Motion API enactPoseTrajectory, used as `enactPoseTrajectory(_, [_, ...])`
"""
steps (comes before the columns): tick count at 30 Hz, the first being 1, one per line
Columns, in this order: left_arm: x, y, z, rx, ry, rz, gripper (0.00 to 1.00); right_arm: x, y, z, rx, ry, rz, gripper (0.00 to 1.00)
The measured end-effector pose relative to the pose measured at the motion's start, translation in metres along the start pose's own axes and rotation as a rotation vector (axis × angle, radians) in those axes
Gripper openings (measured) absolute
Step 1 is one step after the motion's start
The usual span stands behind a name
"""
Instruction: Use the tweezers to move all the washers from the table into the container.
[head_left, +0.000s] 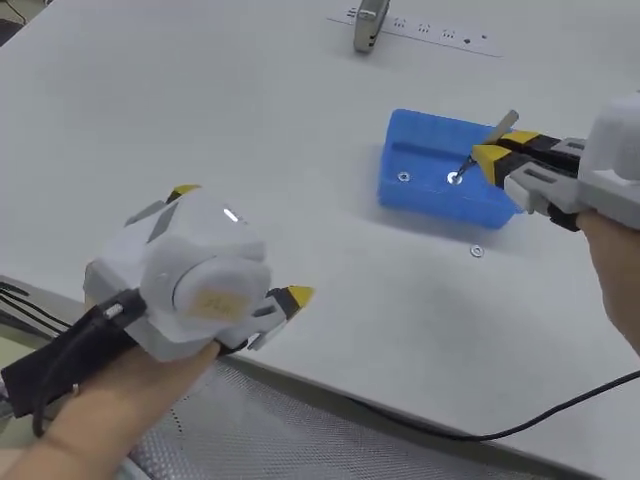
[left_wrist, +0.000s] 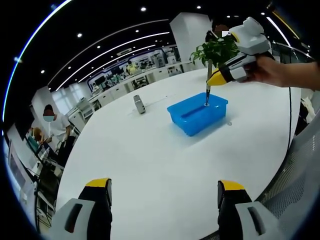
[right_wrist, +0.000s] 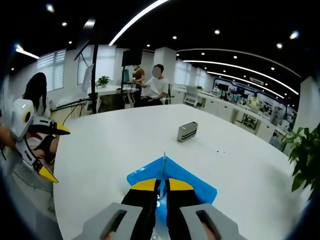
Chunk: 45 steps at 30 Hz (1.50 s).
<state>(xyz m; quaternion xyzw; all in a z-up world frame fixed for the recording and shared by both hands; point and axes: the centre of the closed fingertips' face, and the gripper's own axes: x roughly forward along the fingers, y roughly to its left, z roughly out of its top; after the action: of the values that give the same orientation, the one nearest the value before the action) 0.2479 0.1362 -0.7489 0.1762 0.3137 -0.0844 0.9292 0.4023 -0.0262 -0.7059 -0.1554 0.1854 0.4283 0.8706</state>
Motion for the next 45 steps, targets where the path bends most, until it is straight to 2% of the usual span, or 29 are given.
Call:
enactPoseTrajectory(10, [0.001,-0.003,-0.002,0.008,0.008,-0.011,0.89,0.026,-0.016,-0.021,0.002,0.059,-0.03,0.02])
enactPoseTrajectory(17, [0.001,-0.004,-0.003,0.012,0.015,-0.016,0.89,0.038,-0.018,-0.031,0.025,0.085,-0.031,0.02])
enactPoseTrajectory(27, [0.001,-0.003,-0.004,0.014,0.021,-0.015,0.89,0.043,-0.016,-0.043,0.044,0.113,-0.023,0.02])
enactPoseTrajectory(45, [0.001,-0.002,-0.006,0.016,0.029,-0.011,0.89,0.037,-0.015,-0.046,0.06,0.117,-0.029,0.02])
